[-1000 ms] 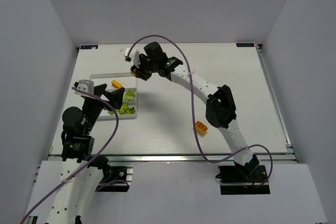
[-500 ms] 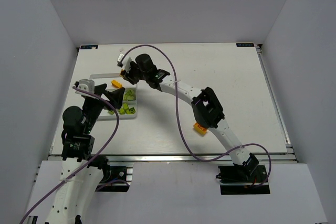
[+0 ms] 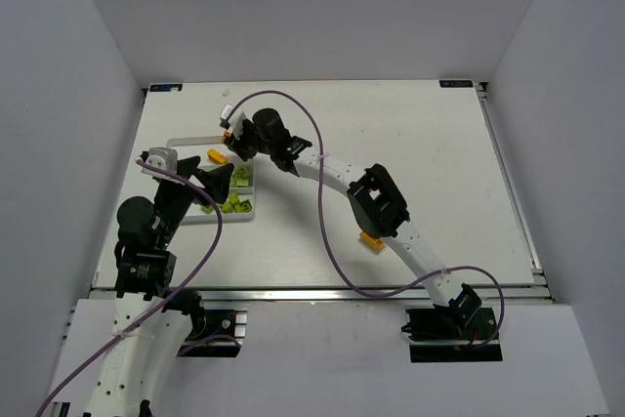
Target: Sort the legos into containers by color
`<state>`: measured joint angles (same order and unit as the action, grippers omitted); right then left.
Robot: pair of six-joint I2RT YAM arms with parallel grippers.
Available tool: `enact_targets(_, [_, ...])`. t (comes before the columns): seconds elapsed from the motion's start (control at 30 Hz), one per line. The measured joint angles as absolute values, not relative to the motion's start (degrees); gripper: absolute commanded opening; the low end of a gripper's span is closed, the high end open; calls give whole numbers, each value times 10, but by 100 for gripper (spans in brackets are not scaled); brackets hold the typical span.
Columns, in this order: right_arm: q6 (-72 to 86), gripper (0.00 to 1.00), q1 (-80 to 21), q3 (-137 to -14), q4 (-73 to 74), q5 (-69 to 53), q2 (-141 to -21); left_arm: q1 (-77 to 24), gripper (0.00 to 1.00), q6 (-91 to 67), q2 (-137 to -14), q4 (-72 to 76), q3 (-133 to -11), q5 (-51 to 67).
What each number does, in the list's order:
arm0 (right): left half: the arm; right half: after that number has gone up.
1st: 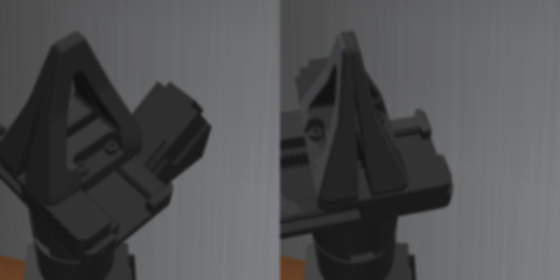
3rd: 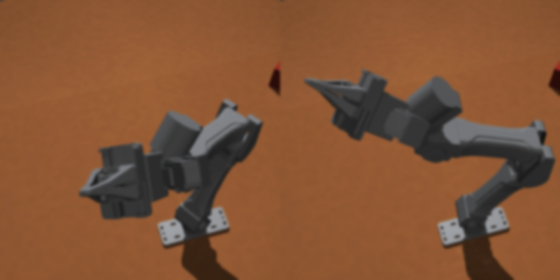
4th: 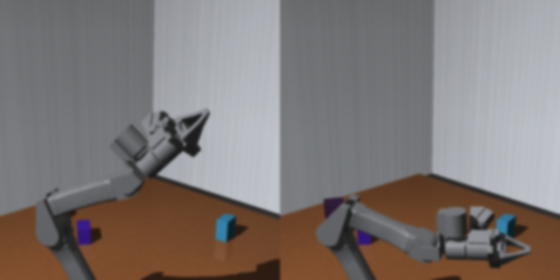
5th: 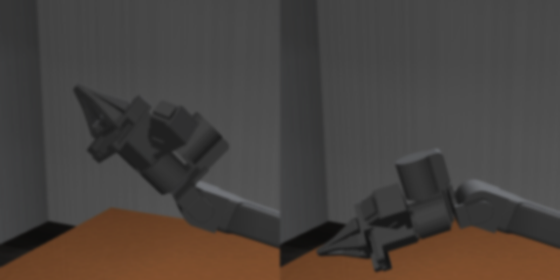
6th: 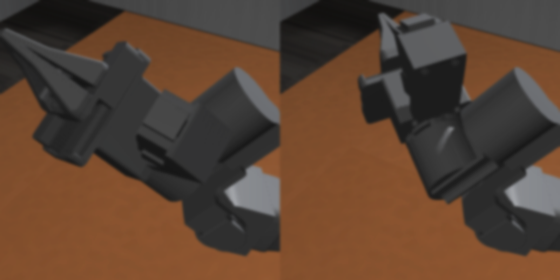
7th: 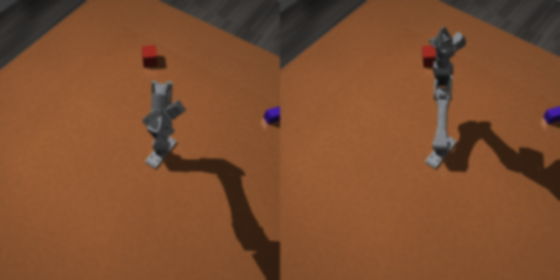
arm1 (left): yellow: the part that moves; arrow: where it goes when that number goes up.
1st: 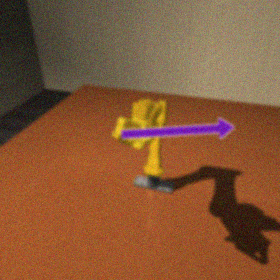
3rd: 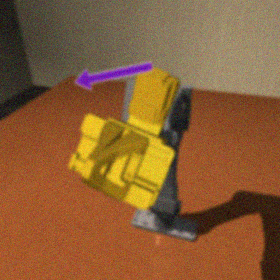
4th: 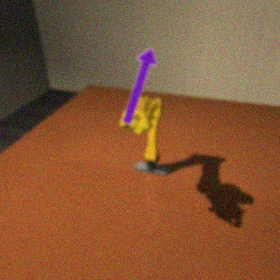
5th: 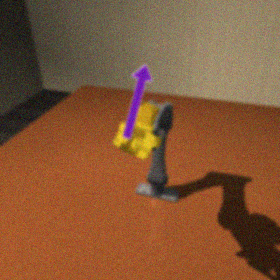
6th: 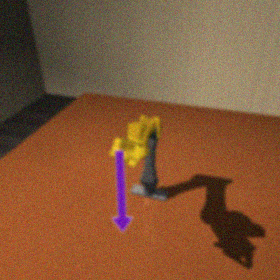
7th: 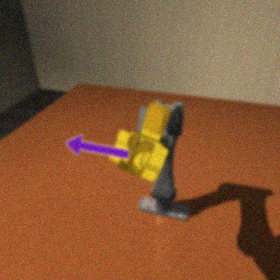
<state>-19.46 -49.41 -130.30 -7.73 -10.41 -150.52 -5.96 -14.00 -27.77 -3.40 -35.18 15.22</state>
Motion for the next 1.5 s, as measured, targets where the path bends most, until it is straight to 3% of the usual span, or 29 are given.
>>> enact_targets(0.13, [-194, 68, -494, -1303, -89, -104, -1505, -60, 94, -140, -278, -34, -352, 155])
enact_targets(0.43, [-167, 71, -488, -1258, -86, -118, -1477, -60, 94, -140, -294, -34, -352, 163])
enact_targets(0.73, [-91, 74, -412, -1026, -21, -174, -1233, -60, 95, -140, -306, -30, -352, 183])
enact_targets(0.87, [-77, 89, -345, -875, -22, -212, -1066, -62, 96, -140, -328, -21, -352, 203])
enact_targets(1.07, [-81, 89, -278, -707, 22, -277, -877, -65, 98, -178, -379, -13, -351, 257])
enact_targets(1.5, [-122, 80, -162, -551, 180, -454, -722, -70, 98, -280, -405, -95, -374, 329])
